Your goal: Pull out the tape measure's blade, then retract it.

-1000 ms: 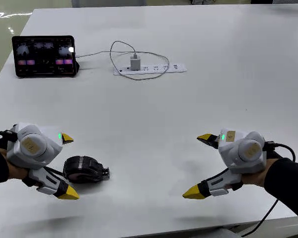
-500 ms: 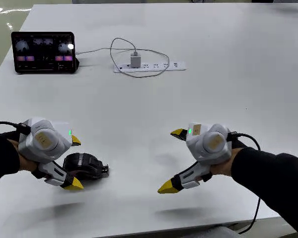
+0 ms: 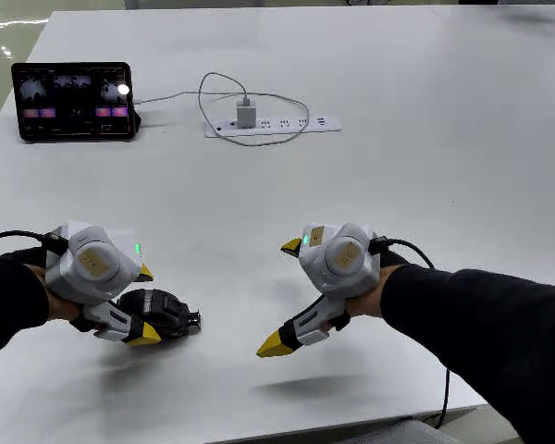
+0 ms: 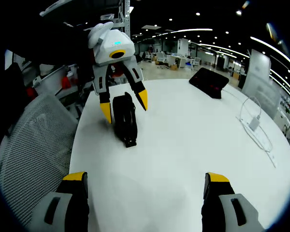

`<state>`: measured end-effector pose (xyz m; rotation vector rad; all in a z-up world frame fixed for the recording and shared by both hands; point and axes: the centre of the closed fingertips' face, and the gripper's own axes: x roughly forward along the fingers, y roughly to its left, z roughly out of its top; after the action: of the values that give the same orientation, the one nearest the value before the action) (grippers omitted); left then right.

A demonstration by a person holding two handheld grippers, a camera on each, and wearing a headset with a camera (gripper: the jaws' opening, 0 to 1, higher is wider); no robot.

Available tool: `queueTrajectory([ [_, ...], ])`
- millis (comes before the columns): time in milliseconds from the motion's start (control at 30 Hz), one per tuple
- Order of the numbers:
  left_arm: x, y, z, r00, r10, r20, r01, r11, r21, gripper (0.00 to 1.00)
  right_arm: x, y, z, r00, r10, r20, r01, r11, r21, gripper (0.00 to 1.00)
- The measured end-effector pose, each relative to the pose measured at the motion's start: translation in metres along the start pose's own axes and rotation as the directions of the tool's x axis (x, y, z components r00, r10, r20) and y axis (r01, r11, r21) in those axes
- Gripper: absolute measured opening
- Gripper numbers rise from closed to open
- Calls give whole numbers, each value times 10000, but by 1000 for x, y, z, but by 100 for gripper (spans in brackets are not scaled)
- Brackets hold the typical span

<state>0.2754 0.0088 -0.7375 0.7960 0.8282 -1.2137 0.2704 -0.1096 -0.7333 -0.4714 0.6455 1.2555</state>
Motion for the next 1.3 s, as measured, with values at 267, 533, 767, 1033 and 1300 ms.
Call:
queueTrajectory([
  [267, 4, -6, 1, 9993, -280, -233, 288, 9991, 327, 34, 9, 10, 1, 9994, 316, -151, -318, 9994, -144, 99],
  [533, 6, -5, 0, 9989, -416, -222, 427, 9977, 522, 32, 23, 13, 7, 9984, 568, -84, -568, 9984, -72, 99],
  [767, 8, -3, -1, 9997, -212, 138, 206, 9990, 405, 32, 43, 17, 13, 9977, 670, 57, -670, 9978, -19, 99],
  [1033, 9, -3, -1, 9995, -235, 211, 229, 9994, 246, 32, 57, 20, 20, 9963, 859, -93, -863, 9945, -593, 99],
  [1300, 9, -3, -2, 9997, -176, 146, 173, 9997, 172, 32, 76, 21, 25, 9959, 895, -128, -903, 9905, -1038, 92],
])
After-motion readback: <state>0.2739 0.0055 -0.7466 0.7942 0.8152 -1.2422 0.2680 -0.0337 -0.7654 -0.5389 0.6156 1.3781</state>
